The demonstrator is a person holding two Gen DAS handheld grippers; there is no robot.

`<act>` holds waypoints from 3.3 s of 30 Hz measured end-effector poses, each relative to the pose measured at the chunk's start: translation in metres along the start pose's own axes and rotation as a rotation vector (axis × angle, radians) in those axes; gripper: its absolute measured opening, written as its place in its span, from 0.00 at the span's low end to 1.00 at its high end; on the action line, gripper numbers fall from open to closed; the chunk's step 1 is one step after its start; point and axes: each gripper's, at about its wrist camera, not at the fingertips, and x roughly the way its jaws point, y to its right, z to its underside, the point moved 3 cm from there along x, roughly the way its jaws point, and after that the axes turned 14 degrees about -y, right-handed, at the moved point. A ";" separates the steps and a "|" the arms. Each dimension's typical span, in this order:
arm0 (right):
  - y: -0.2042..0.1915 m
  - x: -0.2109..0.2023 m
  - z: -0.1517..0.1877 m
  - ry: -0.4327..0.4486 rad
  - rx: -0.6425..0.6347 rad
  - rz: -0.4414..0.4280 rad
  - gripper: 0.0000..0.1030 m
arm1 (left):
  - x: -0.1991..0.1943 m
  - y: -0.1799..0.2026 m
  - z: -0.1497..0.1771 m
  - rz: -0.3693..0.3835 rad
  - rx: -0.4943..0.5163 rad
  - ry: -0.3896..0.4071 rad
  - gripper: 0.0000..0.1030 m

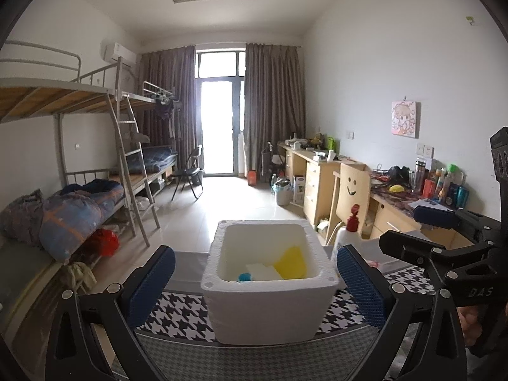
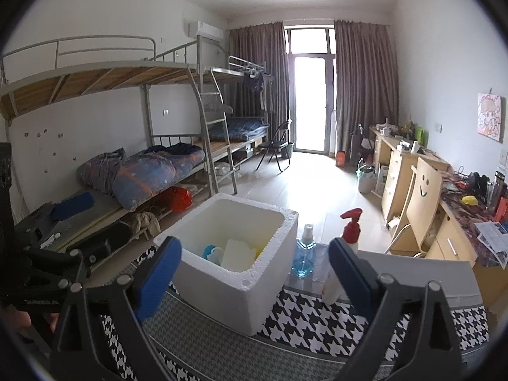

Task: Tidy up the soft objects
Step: 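Move both open tools back from the box toward the grey sock, then approach the grey sock and white foam strip with both open tools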

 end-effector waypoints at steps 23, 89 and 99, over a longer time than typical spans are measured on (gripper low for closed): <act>0.009 -0.057 0.037 0.074 0.024 0.063 0.93 | -0.042 0.042 0.019 0.094 0.070 0.035 0.99; 0.054 -0.086 0.146 0.037 0.189 0.176 0.93 | 0.000 0.110 0.096 0.292 0.129 -0.115 0.99; 0.062 -0.076 0.160 -0.009 0.212 0.197 0.93 | 0.013 0.113 0.100 0.293 0.129 -0.157 0.99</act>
